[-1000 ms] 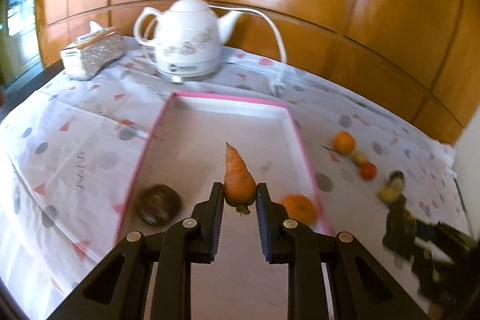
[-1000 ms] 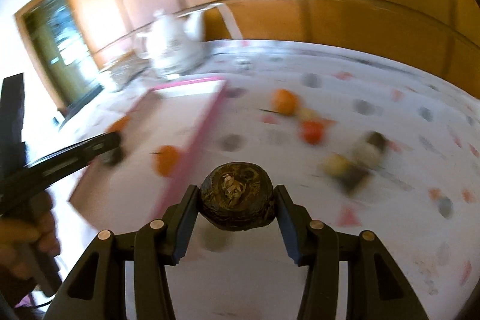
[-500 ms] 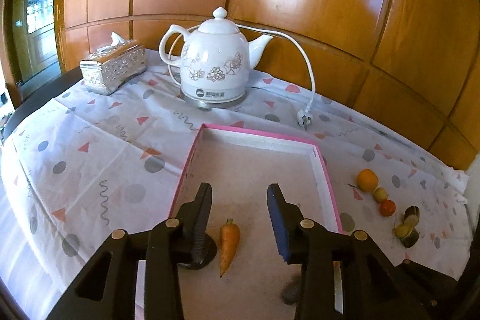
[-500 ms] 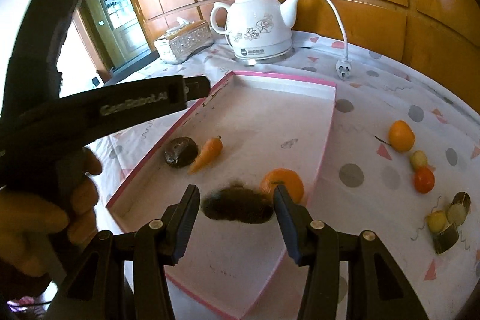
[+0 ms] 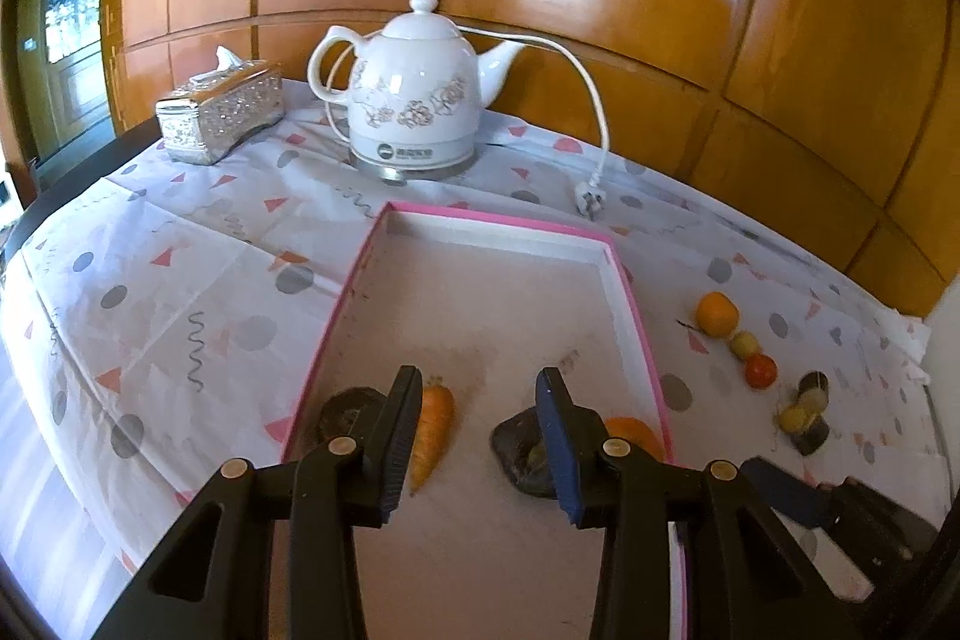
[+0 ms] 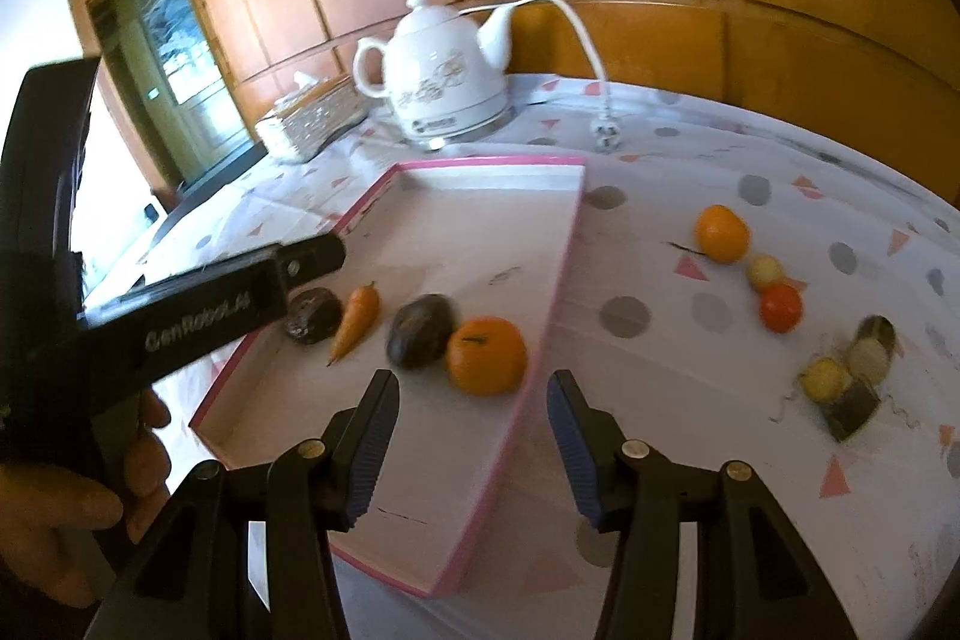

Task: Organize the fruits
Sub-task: 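Place the carrot in the tray with the left tool while the right tool places the dark fruit, then withdraw both open tools from the tray toward the remaining produce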

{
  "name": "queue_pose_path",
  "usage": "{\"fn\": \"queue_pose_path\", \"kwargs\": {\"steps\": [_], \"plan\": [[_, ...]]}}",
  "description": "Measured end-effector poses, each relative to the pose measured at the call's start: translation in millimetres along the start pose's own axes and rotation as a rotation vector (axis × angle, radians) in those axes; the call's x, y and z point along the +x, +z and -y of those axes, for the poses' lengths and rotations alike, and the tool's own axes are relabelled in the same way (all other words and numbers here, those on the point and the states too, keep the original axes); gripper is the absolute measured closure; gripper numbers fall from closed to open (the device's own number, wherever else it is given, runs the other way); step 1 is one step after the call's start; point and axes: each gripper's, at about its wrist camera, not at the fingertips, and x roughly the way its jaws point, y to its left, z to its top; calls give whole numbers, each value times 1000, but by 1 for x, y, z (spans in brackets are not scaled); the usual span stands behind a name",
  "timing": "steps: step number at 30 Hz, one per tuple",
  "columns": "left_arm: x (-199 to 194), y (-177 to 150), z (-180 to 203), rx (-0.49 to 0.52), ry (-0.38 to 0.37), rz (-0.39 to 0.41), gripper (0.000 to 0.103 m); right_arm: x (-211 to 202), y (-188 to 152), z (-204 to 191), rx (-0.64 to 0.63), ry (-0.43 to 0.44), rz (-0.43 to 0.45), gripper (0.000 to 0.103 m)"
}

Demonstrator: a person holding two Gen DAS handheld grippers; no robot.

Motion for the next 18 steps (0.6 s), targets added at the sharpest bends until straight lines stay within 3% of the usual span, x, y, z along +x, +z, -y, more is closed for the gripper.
{"fn": "queue_pose_path", "kwargs": {"steps": [18], "plan": [[-2, -21, 58, 130, -103, -47, 60, -34, -27, 72, 203, -167, 51, 51]]}}
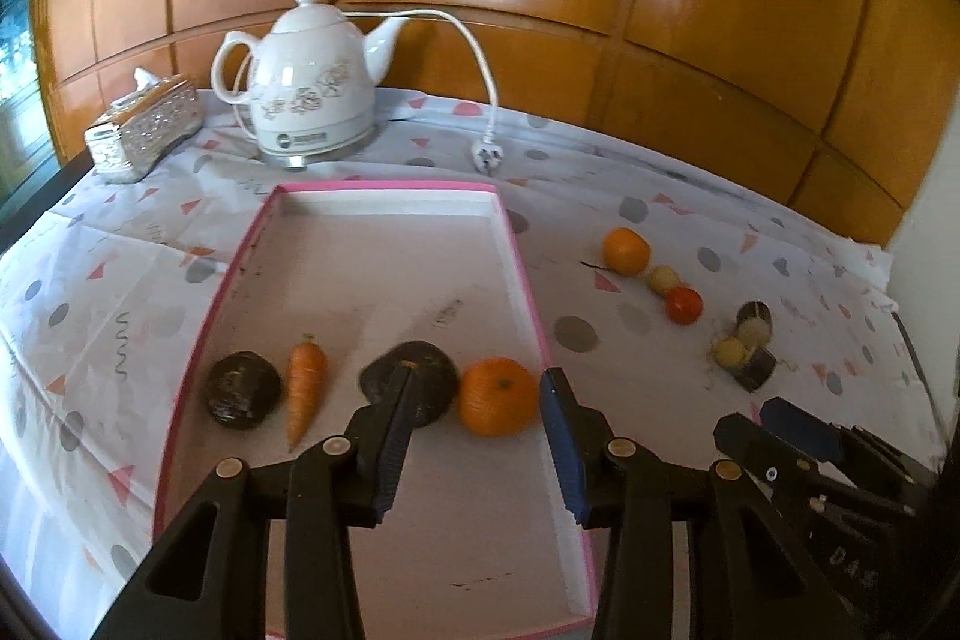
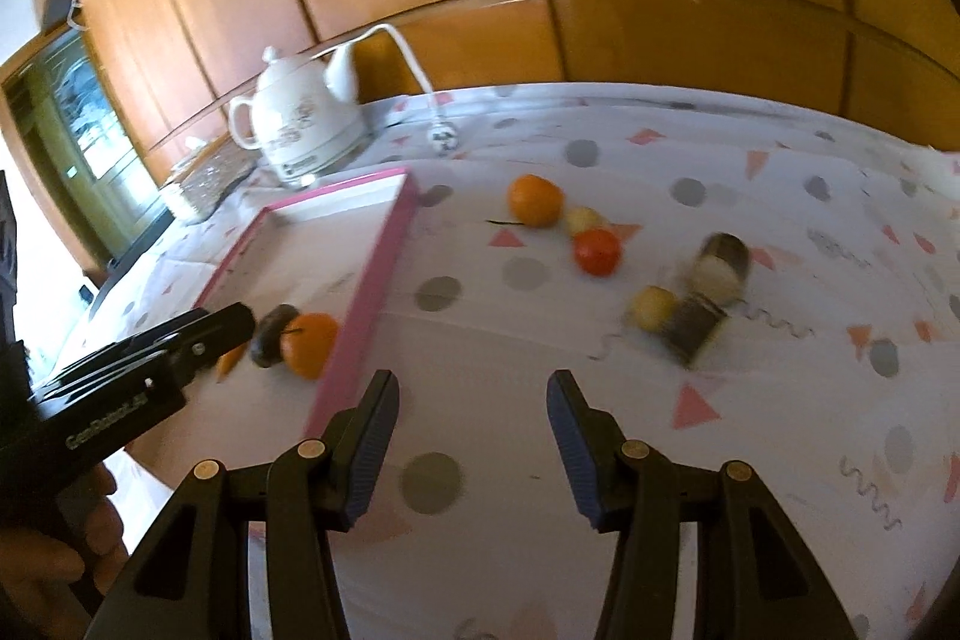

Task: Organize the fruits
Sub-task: 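Withdraw both open tools from the tray toward the remaining produce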

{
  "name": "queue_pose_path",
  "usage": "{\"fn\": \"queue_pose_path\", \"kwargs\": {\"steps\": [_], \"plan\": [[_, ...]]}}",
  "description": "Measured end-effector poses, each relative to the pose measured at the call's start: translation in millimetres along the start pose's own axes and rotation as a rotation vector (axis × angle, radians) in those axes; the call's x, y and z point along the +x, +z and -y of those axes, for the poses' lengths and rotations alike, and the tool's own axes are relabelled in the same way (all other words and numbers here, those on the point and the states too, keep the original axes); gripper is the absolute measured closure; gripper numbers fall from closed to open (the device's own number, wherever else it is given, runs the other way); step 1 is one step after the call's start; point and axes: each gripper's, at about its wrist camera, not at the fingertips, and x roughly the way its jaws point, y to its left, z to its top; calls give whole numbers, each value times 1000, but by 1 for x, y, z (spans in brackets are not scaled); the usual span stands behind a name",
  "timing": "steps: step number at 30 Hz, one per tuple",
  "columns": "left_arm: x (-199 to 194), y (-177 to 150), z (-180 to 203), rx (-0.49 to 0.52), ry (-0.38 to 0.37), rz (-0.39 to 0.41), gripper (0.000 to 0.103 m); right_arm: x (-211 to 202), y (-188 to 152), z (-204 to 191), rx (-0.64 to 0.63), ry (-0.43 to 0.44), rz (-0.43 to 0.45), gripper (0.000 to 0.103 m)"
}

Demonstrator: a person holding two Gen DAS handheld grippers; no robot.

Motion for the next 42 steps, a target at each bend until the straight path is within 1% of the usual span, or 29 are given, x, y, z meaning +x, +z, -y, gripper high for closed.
{"fn": "queue_pose_path", "kwargs": {"steps": [13, 20, 26, 33, 36, 41, 42], "plan": [[5, -5, 31, 69, -54, -30, 60, -11, -11, 58, 112, -110, 0, 51], [11, -9, 46, 104, -73, -53, 60, -9, -13, 75, 149, -150, -7, 51], [15, -10, 56, 123, -91, -66, 60, -2, -5, 82, 131, -167, -4, 51], [21, -10, 65, 138, -111, -83, 58, 22, 8, 90, 83, -180, -32, 51], [25, -10, 68, 139, -118, -91, 58, 32, 11, 92, 49, -166, -57, 51], [31, -8, 71, 138, -126, -103, 58, 42, 16, 92, -19, -142, -62, 51], [32, -8, 72, 139, -127, -105, 58, 44, 17, 91, -34, -141, -64, 53]]}}
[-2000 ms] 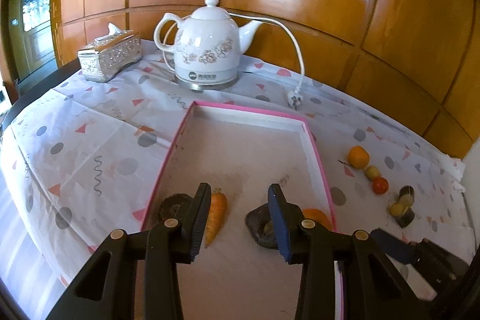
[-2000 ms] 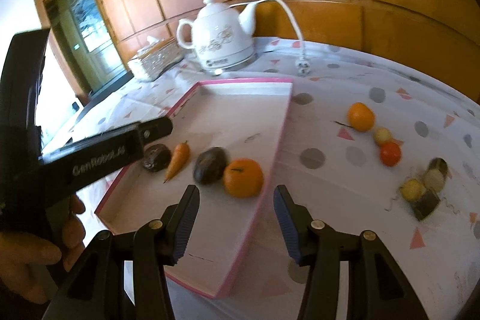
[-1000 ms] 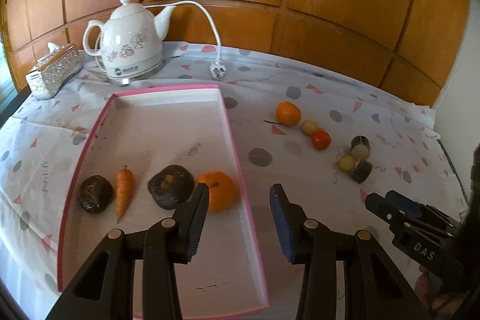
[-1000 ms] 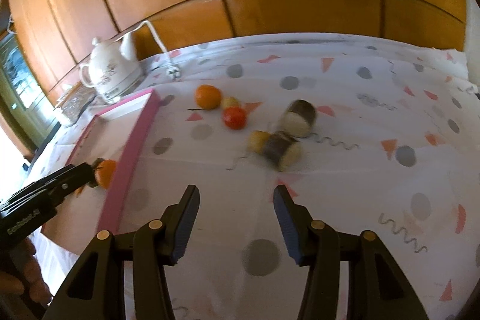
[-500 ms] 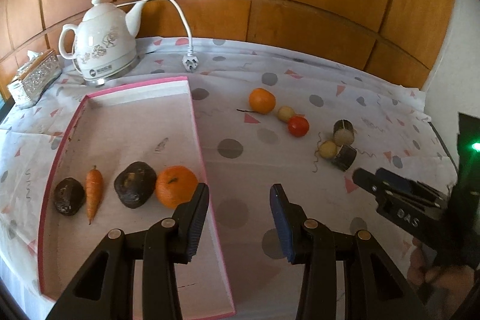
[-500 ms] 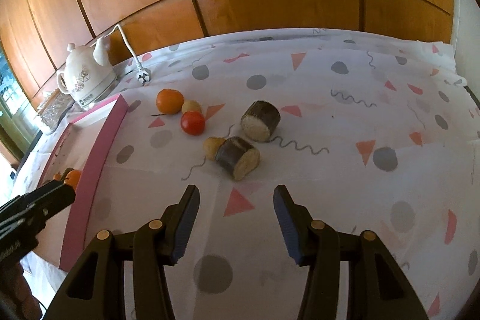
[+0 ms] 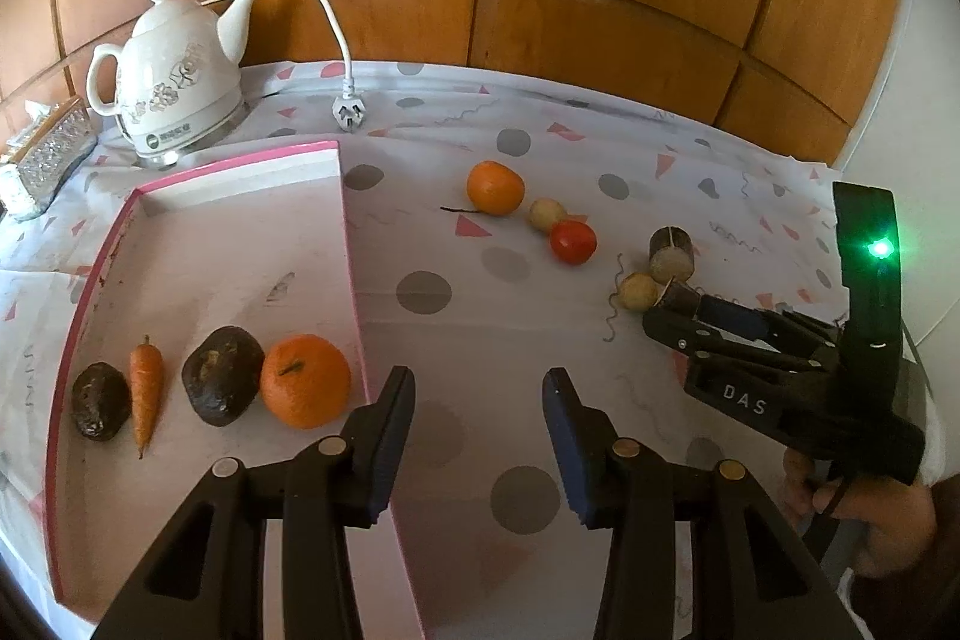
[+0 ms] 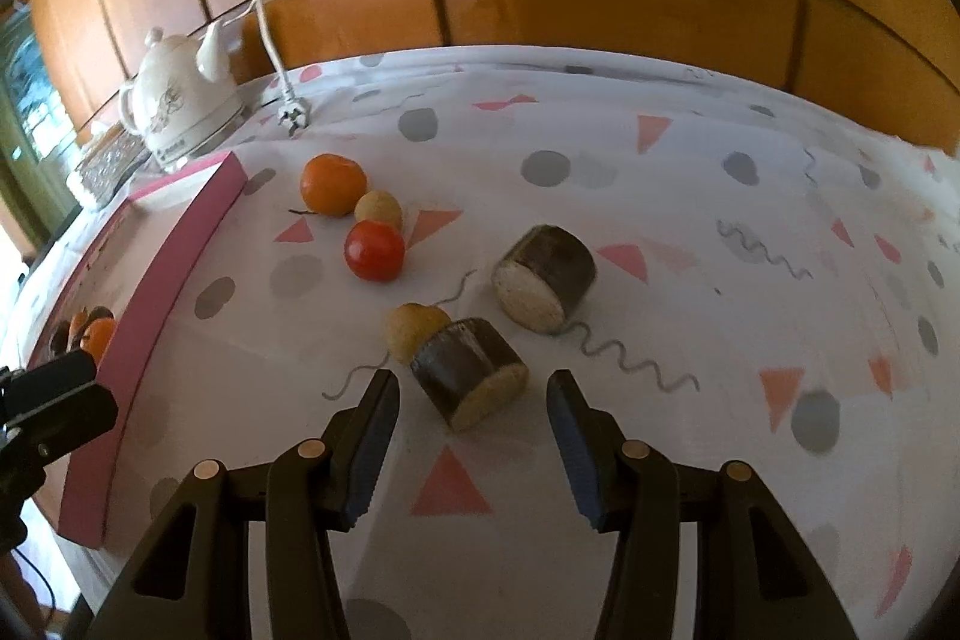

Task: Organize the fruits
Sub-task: 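Withdraw both open tools from the tray toward the remaining produce, then grasp the dark cylindrical root slice with the right tool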

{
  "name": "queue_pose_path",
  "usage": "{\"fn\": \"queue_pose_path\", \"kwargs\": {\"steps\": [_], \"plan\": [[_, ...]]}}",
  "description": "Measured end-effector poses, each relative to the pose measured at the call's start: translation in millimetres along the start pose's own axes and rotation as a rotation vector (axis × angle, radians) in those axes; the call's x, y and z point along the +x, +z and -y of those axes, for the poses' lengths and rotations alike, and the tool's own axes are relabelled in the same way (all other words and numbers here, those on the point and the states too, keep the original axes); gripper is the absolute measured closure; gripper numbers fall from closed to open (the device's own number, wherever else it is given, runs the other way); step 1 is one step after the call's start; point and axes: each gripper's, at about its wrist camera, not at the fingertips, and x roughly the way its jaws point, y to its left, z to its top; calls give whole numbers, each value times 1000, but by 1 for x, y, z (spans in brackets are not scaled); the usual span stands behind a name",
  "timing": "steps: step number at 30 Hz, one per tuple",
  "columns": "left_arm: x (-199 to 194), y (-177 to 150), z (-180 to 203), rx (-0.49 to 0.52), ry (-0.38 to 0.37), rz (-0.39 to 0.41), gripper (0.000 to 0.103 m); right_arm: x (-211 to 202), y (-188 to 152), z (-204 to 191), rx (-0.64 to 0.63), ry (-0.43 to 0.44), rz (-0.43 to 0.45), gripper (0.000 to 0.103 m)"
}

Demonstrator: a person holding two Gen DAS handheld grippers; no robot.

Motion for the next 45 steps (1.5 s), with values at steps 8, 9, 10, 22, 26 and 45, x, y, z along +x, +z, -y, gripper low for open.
{"fn": "queue_pose_path", "kwargs": {"steps": [8, 9, 10, 22, 26, 45], "plan": [[11, 6, 4, -16, -15, -18, 58, 4, -1, 3, 5, 23, 2, 62], [12, 8, 4, -18, -15, -21, 58, 3, -1, 4, 16, 23, 5, 62], [14, 9, 4, -20, -16, -24, 58, 3, -1, 5, 21, 22, 8, 62], [45, 52, -2, -101, -29, -33, 58, 2, -3, 11, 59, -17, 27, 63], [56, 64, -5, -108, -16, -35, 58, 1, -3, 11, 59, -17, 27, 62], [86, 46, 56, 32, -258, -126, 59, -10, -12, 23, 74, -154, 25, 62]]}}
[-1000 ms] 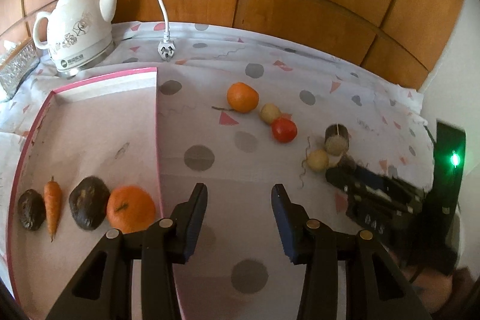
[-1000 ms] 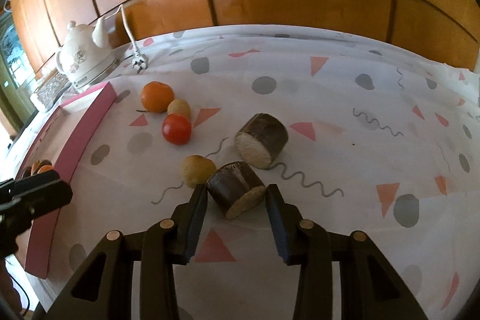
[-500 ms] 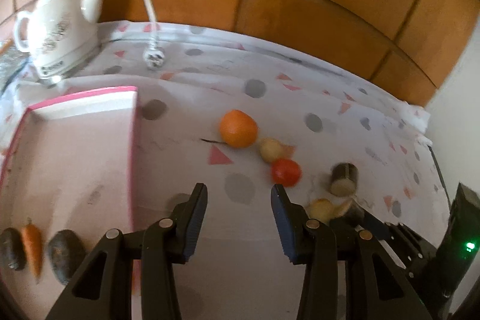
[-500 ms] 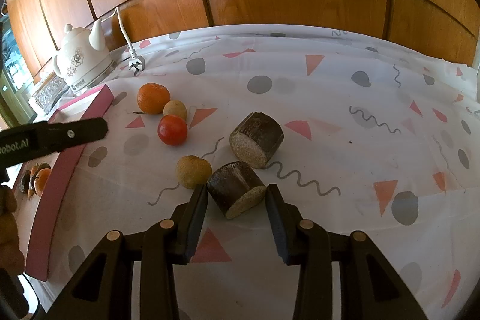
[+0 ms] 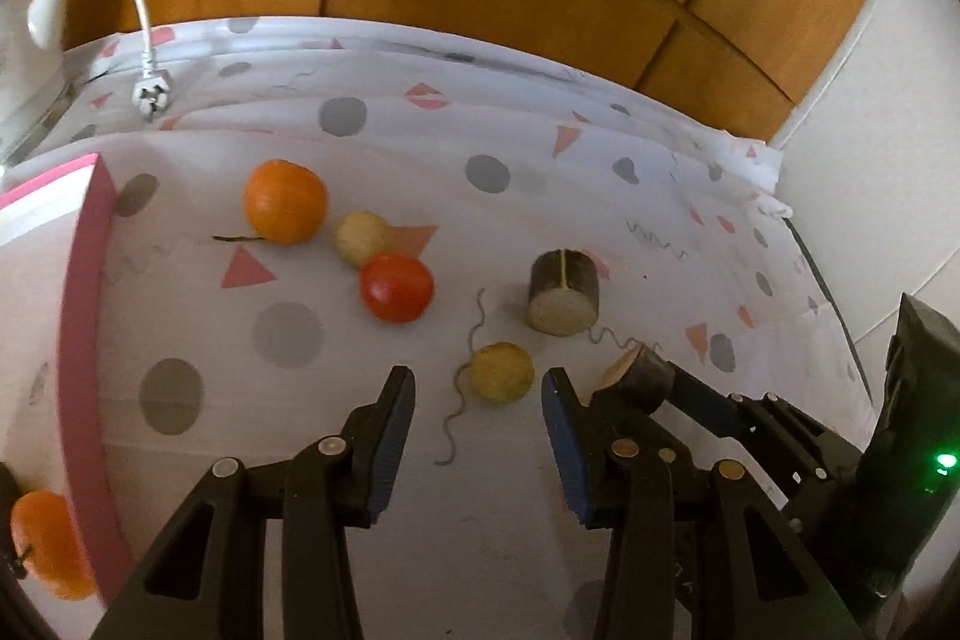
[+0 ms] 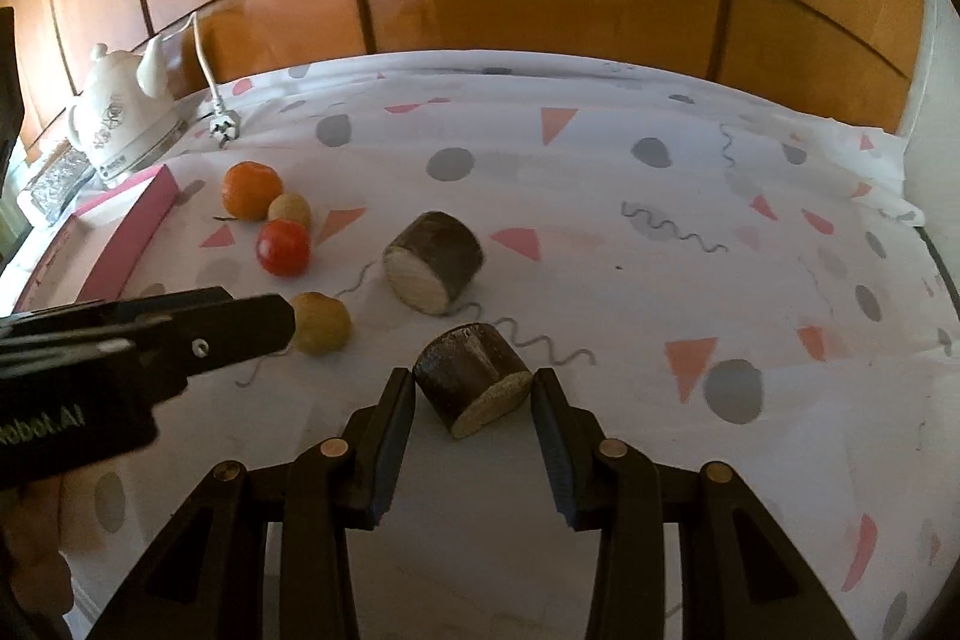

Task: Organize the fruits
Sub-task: 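Grasp the dark cylindrical root slice with the right tool, then grasp the small yellow round fruit with the left tool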

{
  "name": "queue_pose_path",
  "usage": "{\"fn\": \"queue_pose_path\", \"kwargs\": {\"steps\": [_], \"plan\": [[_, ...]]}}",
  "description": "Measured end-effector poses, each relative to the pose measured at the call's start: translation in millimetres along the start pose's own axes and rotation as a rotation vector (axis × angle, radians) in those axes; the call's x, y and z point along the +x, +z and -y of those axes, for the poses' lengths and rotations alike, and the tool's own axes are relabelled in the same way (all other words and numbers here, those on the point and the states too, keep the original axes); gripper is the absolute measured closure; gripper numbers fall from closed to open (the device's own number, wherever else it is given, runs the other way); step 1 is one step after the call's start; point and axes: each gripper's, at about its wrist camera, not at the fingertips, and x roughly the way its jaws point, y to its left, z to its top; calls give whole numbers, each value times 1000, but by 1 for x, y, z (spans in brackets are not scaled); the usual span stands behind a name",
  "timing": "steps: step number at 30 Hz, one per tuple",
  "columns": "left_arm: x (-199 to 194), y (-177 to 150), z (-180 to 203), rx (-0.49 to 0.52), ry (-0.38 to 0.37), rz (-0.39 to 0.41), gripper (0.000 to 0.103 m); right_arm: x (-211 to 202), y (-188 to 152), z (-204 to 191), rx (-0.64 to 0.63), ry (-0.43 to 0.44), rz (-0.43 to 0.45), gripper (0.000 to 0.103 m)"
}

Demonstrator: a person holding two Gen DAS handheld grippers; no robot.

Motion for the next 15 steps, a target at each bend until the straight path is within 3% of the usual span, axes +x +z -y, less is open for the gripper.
{"fn": "queue_pose_path", "kwargs": {"steps": [9, 15], "plan": [[23, 1, 15, 45, 28, -17, 76, 1, -2, 6, 27, -15, 13, 62], [21, -2, 15, 45, 48, 34, 79, 1, -4, 9, 43, 2, 16, 62]]}}
